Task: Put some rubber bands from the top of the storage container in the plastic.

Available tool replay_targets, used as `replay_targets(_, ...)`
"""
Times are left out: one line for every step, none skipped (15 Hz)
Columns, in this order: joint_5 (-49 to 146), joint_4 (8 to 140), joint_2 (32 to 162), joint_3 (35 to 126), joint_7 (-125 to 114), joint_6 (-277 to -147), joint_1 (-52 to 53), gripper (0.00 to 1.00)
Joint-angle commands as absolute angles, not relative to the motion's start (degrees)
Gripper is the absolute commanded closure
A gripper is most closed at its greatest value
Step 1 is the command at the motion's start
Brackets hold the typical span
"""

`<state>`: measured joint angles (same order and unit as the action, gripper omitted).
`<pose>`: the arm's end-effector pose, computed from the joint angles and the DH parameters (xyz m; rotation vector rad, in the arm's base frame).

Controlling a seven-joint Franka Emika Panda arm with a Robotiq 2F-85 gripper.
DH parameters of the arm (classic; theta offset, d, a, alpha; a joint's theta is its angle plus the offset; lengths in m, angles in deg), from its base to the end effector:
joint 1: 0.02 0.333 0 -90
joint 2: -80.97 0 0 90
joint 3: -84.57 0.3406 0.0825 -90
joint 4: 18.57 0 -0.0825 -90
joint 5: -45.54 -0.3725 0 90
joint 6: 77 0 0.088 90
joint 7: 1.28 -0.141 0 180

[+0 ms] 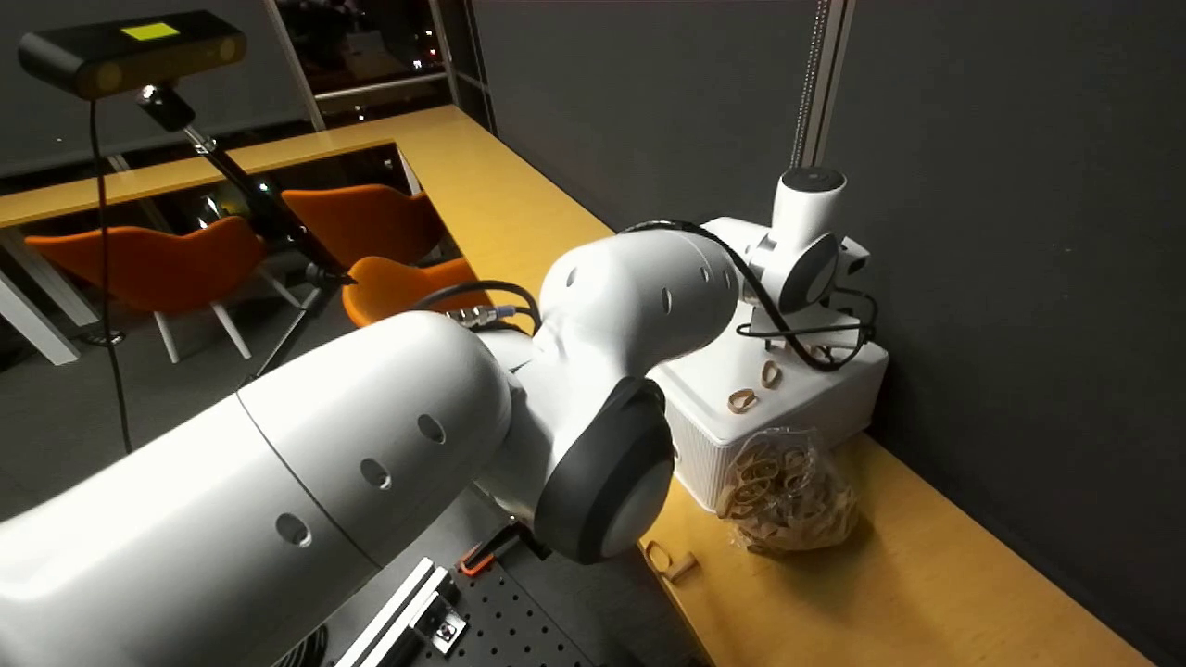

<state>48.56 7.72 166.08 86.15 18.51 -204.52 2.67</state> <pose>0.8459 0.0448 0.1098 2.9863 0.6318 0.4237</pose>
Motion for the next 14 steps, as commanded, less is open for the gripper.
replay_targets(49.31, 8.85, 166.08, 85.34, 18.22, -208.47, 2.80, 0.00)
replay_targets(49.31, 8.92, 166.08, 85.36, 18.23, -208.96, 2.84, 0.00)
replay_targets(49.34, 8.80, 166.08, 85.36, 18.26, -209.19, 2.92, 0.11)
replay_targets(49.34, 8.70, 166.08, 85.37, 18.24, -209.37, 2.96, 0.26)
replay_targets(49.33, 8.55, 166.06, 85.37, 18.15, -209.30, 3.01, 0.32)
replay_targets(49.31, 8.52, 166.00, 85.41, 18.16, -209.33, 3.06, 0.42)
replay_targets(49.33, 7.32, 166.66, 85.39, 18.14, -208.92, 3.13, 0.49)
replay_targets(49.31, 6.34, 167.18, 85.41, 18.10, -208.46, 3.20, 0.58)
replay_targets(49.33, 6.26, 167.18, 85.36, 17.99, -208.45, 3.27, 0.64)
replay_targets(49.31, 6.13, 167.19, 85.37, 17.98, -208.33, 3.33, 0.71)
replay_targets(49.32, 6.09, 167.19, 85.34, 17.83, -208.37, 3.43, 0.80)
replay_targets(49.33, 6.11, 167.15, 85.32, 17.74, -208.34, 3.49, 0.86)
replay_targets(49.35, 5.96, 167.16, 85.29, 17.64, -208.18, 3.58, 0.95)
replay_targets(49.36, 5.84, 167.14, 85.31, 17.67, -207.98, 3.68, 0.99)
